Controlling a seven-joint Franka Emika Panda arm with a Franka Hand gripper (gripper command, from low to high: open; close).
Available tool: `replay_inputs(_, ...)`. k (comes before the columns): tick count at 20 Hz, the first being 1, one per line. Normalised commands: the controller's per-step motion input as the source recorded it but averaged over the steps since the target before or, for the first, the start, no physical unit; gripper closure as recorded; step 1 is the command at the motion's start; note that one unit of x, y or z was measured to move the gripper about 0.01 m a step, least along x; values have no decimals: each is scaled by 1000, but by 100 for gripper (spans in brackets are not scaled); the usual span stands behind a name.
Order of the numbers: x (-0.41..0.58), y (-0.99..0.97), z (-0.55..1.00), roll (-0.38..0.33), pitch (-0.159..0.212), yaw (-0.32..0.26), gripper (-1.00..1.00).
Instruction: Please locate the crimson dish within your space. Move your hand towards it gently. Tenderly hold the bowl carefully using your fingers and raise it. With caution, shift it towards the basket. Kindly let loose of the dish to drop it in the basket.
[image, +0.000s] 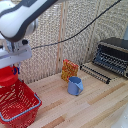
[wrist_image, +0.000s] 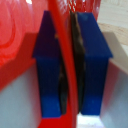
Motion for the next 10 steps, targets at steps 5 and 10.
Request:
replay_inputs(5, 153, -159, 246, 59, -57, 1, -100)
replay_inputs(10, 548, -427, 595, 101, -118, 13, -100)
